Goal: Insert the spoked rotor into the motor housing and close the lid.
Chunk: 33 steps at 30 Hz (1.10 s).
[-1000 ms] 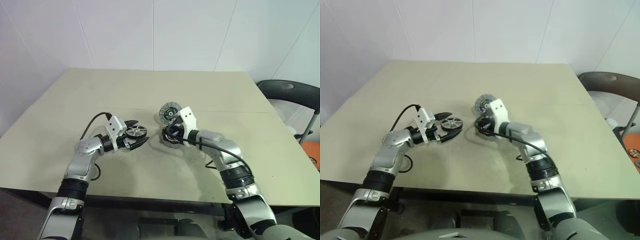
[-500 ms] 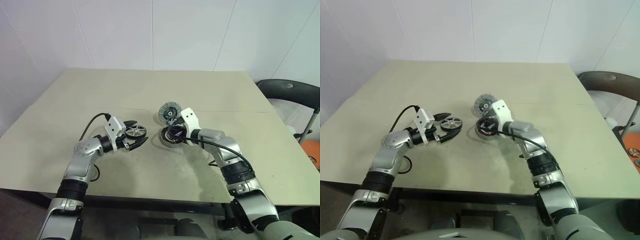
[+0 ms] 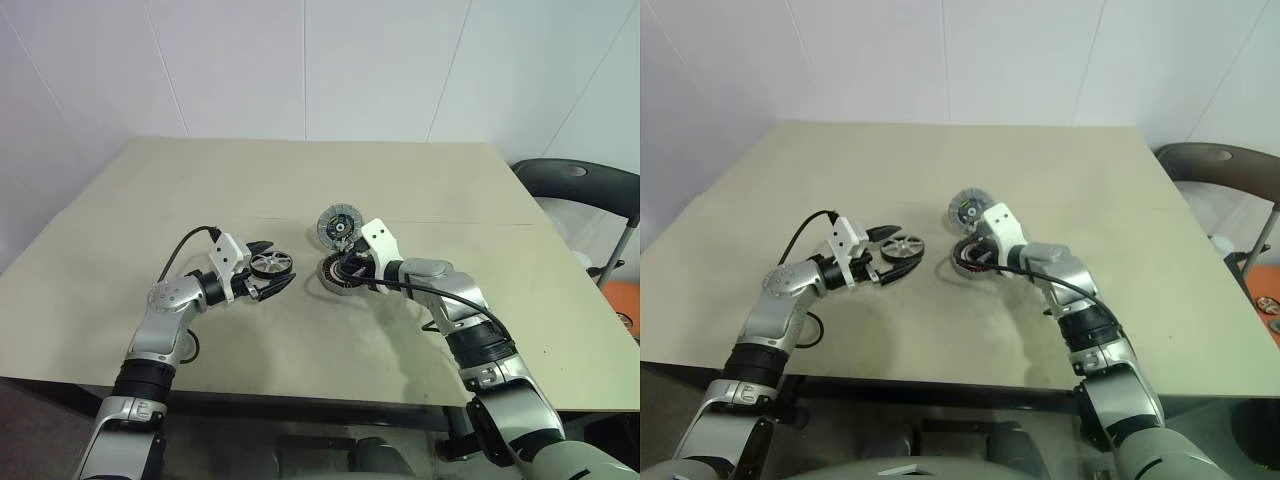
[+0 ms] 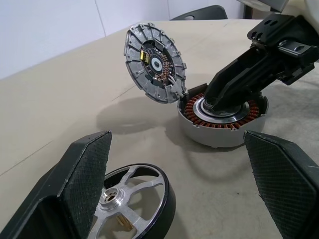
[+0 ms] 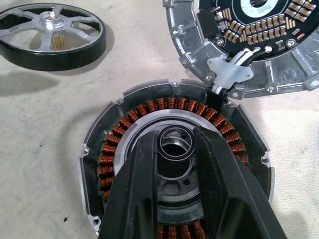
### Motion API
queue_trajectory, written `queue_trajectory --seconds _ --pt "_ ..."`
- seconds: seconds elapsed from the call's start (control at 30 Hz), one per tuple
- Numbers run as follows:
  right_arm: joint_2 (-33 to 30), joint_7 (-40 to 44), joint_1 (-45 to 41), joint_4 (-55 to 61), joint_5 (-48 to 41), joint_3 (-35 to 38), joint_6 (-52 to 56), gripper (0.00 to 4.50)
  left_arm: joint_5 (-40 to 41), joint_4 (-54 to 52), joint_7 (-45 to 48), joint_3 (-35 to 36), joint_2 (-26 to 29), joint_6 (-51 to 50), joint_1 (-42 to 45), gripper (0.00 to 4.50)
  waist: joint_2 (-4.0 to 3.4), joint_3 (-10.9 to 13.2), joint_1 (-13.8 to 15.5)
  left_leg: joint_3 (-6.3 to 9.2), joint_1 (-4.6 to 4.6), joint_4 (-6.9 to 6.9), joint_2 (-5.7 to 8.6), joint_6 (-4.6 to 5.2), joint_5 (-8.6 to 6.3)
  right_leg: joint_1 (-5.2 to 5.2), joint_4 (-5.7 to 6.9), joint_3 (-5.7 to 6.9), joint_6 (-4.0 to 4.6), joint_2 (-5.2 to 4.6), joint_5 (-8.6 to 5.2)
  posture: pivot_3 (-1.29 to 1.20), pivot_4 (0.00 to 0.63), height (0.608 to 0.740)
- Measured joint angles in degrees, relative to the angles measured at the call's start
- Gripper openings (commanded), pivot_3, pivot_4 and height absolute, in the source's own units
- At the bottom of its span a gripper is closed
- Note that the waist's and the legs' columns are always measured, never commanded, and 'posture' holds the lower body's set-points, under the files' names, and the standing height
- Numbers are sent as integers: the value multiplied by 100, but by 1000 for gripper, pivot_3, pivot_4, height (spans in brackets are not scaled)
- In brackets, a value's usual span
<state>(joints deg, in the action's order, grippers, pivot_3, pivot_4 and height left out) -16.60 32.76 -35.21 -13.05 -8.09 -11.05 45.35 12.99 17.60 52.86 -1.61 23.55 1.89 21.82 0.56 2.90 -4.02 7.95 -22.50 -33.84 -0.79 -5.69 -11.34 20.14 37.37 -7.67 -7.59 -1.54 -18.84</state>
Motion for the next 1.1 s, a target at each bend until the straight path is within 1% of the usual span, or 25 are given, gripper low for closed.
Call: queue_trajectory --seconds 1.07,1.1 --pt "-282 94 31 247 56 -314 59 698 0 -48 -5 2 11 -7 -30 4500 3 -2 17 0 7 -5 1 0 0 2 -5 0 2 -1 -2 0 0 740" --pt "-282 94 31 246 56 -314 58 1048 0 -48 -5 2 11 -7 -30 4500 3 -2 17 0 7 -6 1 0 0 2 -5 0 2 -1 -2 0 0 740"
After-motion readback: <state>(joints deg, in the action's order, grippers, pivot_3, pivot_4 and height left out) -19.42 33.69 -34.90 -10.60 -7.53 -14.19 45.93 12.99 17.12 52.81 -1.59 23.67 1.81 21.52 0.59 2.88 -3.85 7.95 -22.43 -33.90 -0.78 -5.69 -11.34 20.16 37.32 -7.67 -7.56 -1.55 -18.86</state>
